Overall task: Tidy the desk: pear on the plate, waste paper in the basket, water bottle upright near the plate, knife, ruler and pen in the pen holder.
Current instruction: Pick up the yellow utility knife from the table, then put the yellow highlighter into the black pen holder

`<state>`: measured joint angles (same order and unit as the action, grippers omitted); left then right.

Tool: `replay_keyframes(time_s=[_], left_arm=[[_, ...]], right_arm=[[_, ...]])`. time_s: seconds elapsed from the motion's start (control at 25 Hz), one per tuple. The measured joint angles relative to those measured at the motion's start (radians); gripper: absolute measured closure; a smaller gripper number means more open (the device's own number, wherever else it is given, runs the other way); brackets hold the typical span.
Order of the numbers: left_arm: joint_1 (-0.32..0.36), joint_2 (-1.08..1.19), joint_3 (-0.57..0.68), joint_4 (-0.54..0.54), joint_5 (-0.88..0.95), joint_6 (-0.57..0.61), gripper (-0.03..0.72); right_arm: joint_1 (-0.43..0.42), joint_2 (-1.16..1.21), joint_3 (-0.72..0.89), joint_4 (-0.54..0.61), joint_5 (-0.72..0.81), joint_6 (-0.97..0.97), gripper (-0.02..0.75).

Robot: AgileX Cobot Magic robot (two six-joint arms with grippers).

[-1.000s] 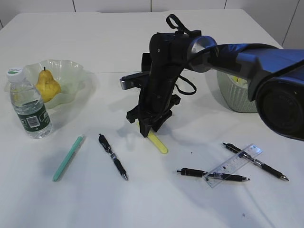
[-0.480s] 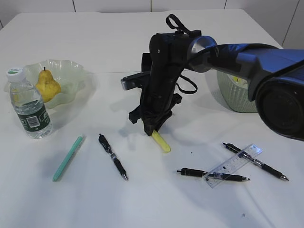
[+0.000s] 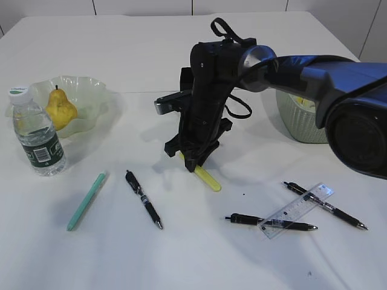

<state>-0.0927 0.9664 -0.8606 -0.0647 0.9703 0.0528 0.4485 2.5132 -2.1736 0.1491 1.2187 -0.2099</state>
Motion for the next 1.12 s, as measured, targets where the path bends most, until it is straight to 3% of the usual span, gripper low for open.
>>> replay_keyframes(time_s=[1.12], left_arm=[[0.0, 0.0, 0.0, -0.023, 0.006, 0.0, 0.179]], right_arm=[[0.0, -0.079, -0.055, 0.074, 0.004, 0.039, 0.577]])
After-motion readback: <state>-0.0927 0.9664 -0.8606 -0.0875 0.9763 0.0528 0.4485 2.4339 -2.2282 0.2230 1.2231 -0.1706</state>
